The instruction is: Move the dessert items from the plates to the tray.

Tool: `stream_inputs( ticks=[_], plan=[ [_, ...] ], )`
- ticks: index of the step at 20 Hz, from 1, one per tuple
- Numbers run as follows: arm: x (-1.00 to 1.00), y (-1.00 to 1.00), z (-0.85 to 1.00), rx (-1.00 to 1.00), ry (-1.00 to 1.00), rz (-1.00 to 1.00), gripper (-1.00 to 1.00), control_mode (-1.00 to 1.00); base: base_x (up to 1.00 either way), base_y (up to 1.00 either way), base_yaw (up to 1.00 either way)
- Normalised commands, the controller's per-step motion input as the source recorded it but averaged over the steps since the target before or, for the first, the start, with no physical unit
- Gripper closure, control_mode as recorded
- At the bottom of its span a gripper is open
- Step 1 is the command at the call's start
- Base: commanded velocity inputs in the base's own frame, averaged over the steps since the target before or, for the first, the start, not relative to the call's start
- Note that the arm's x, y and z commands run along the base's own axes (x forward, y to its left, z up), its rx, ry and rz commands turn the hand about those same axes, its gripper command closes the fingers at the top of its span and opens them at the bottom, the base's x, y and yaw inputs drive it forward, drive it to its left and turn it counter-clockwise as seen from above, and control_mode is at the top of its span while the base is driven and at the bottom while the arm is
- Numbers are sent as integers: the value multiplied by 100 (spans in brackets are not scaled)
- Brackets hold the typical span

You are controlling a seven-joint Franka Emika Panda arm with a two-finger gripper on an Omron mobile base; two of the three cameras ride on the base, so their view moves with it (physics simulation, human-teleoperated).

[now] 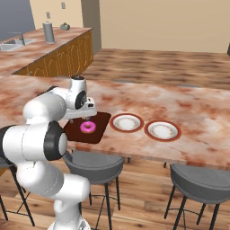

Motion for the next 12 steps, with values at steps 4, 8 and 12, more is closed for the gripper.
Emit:
stream_inputs(
  ticks=[4, 8, 12],
  plan=[
    [0, -41, 0, 2, 0, 0, -100, -100, 0, 0, 0],
    [0, -44, 0, 3, 0, 0, -100, -100, 0, 0, 0],
    [0, -40, 0, 2, 0, 0, -100, -100, 0, 0, 0]
  ],
)
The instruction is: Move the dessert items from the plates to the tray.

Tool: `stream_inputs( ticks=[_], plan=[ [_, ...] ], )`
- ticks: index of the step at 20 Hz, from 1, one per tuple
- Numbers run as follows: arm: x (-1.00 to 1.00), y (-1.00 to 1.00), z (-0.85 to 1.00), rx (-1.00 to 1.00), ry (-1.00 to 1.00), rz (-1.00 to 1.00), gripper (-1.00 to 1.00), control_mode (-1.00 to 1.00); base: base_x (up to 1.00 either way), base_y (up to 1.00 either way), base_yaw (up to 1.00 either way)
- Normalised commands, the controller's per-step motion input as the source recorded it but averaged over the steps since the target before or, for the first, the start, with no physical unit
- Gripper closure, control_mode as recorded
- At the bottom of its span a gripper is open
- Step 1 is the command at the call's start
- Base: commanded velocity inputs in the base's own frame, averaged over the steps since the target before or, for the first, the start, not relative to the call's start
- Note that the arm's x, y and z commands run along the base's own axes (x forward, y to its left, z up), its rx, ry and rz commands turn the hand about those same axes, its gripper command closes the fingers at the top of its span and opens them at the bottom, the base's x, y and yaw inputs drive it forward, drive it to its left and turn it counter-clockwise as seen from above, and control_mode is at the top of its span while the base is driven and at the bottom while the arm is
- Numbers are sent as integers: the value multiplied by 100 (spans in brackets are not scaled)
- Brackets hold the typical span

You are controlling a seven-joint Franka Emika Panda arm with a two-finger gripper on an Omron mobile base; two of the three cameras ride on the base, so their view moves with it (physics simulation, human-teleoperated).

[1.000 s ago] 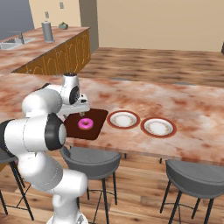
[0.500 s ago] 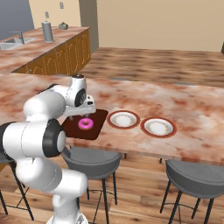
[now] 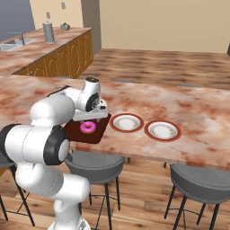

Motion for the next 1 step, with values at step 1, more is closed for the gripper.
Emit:
stream_inputs(
  ticks=[1],
  plan=[
    [1, -44, 0, 3, 0, 0, -100, -100, 0, 0, 0]
  ],
)
